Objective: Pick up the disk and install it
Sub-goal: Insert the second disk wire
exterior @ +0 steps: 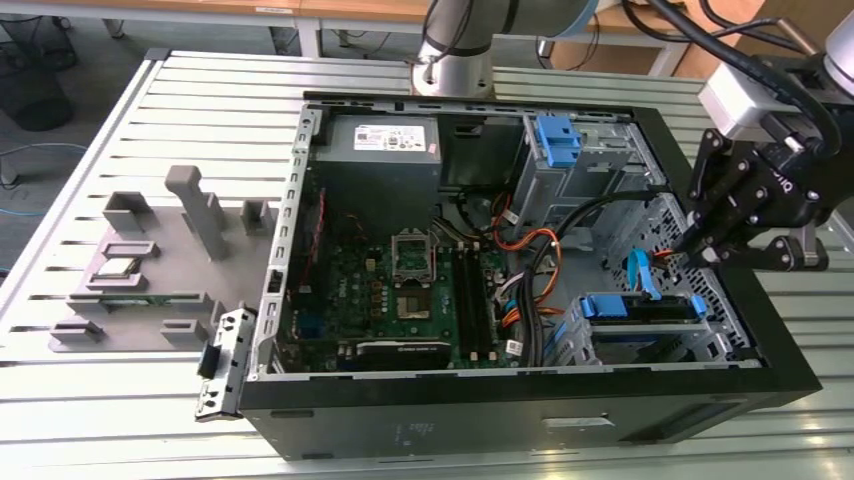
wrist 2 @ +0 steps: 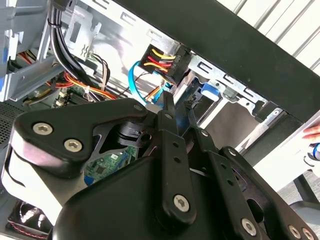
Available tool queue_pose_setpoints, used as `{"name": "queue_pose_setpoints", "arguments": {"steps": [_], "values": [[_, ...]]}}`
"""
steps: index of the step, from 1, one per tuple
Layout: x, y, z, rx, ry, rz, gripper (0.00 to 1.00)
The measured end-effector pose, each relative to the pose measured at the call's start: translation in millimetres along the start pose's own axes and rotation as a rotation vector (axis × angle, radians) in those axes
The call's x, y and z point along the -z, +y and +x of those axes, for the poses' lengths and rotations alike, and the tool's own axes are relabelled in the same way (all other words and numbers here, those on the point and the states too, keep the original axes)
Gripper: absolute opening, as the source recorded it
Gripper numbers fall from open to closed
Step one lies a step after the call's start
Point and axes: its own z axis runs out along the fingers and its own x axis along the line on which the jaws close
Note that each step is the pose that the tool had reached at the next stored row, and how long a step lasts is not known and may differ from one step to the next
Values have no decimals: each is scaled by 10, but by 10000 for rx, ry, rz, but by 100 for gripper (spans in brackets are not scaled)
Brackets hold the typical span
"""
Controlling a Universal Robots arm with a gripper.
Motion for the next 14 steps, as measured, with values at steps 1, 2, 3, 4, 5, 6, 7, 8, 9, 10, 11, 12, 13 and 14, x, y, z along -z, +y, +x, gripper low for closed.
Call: {"name": "queue_pose_setpoints", "arguments": {"steps": [1, 2, 3, 4, 5, 6, 7, 8, 9, 10, 11, 12, 13, 14], "values": [[0, -6, -5, -1, 0, 0, 24], [0, -12, -10, 0, 0, 0, 24], [0, -19, -15, 0, 0, 0, 24], [0, -26, -22, 0, 0, 0, 24], [-1, -33, -27, 0, 0, 0, 24], [-1, -39, -33, 0, 0, 0, 24], [-1, -46, -38, 0, 0, 0, 24], [-1, -53, -41, 0, 0, 0, 24], [-1, -60, -44, 0, 0, 0, 24], [0, -67, -49, 0, 0, 0, 24], [-1, -73, -53, 0, 0, 0, 24], [-1, -78, -57, 0, 0, 0, 24], [0, -82, -62, 0, 2, 0, 24], [-1, -87, -67, 0, 1, 0, 24]]}}
